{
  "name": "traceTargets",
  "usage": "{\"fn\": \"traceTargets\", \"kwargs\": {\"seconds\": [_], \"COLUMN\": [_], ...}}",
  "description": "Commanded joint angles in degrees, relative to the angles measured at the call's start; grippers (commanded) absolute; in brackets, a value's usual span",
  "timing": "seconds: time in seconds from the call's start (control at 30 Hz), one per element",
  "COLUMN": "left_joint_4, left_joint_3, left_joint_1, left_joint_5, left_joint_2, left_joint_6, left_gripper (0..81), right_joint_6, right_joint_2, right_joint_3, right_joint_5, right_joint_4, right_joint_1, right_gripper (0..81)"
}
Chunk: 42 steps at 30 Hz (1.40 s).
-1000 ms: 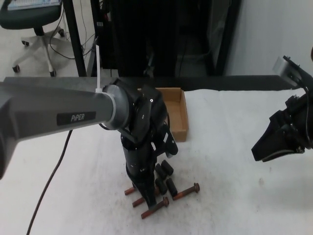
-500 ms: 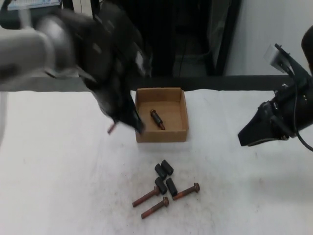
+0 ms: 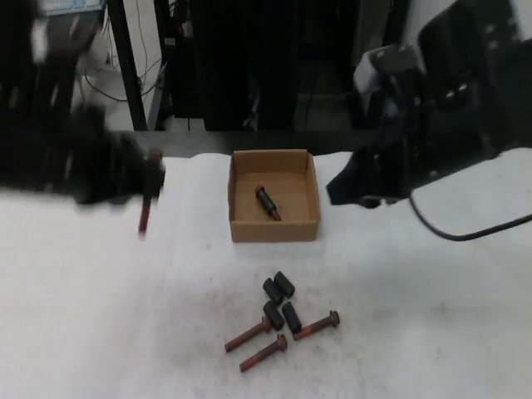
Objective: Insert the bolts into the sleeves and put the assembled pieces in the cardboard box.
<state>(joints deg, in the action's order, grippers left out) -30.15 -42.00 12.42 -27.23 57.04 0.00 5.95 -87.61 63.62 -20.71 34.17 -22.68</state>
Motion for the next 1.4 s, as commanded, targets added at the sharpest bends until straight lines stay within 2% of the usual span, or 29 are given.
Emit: {"fn": "traceTargets", "kwargs": {"seconds": [0.0, 0.1, 0.27, 0.4, 0.6, 0.7, 1.37], "left_joint_4": [7.25, 15.93, 22.46, 23.34, 21.13, 19.99, 19.18], "left_joint_3": [4.54, 10.07, 11.9, 11.9, 11.9, 11.9, 11.9], "left_joint_1": [-0.24, -0.24, -0.24, -0.24, -0.24, -0.24, -0.24], "left_joint_5": [-2.86, -3.77, -2.81, 0.05, 1.55, 1.72, 2.73], "left_joint_2": [-5.42, -13.89, -23.69, -28.13, -28.85, -28.85, -28.85], "left_joint_6": [-4.52, -9.55, -5.64, -2.98, -2.97, -2.97, -2.97], "left_gripper": [0.4, 0.4, 0.4, 0.4, 0.4, 0.4, 0.4], "right_joint_6": [-0.36, -0.36, 3.25, 6.25, 13.18, 13.79, 13.79], "right_joint_2": [-2.32, -6.25, -11.24, -15.74, -24.04, -26.78, -30.28], "right_joint_3": [0.3, 0.3, 2.88, 9.45, 21.57, 24.76, 25.32], "right_joint_5": [0.47, 0.65, 1.06, 2.48, 8.53, 10.31, 14.14], "right_joint_4": [-0.41, -0.31, 0.11, 3.11, 14.21, 16.83, 20.2], "right_joint_1": [-0.18, -0.18, -0.51, -1.98, -5.18, -6.44, -11.44], "right_gripper": [30.0, 30.0, 30.0, 30.0, 30.0, 30.0, 30.0]}}
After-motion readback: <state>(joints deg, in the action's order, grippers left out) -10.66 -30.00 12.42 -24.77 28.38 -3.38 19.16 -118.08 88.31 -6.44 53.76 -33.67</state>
